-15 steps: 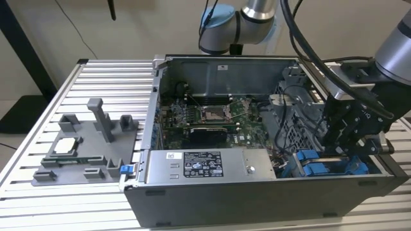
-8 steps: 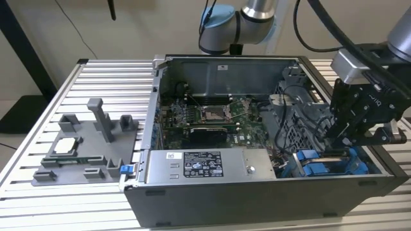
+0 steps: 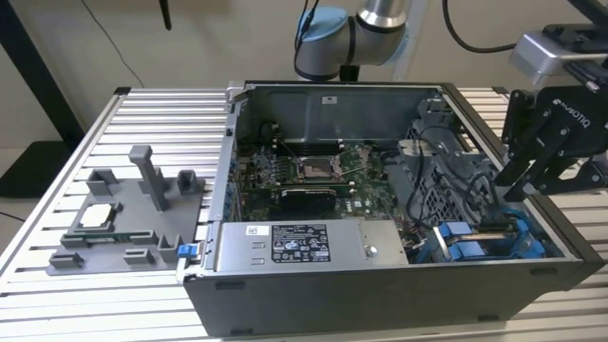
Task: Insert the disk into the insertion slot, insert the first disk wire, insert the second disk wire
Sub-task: 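Insert the second disk wire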
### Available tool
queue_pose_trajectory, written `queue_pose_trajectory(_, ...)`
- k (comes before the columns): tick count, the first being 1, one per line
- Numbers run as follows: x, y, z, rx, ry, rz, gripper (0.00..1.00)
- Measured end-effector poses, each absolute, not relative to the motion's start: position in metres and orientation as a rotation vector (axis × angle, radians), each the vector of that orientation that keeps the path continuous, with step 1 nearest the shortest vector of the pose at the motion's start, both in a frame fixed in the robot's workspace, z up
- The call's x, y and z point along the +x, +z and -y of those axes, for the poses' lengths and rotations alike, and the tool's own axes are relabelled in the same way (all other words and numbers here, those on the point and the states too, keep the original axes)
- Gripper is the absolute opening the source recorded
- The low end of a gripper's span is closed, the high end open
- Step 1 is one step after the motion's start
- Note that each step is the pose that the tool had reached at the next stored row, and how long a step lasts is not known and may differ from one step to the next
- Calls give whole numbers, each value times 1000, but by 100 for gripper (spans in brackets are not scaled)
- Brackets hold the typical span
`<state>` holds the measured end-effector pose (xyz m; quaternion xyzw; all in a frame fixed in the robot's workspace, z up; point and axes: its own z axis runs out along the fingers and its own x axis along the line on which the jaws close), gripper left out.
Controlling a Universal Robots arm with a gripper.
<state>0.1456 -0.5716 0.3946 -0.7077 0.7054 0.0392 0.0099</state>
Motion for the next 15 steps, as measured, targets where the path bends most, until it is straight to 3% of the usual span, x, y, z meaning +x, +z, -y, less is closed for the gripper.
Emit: queue_pose_trajectory(15,146,414,572,-2209,122,-2202,100)
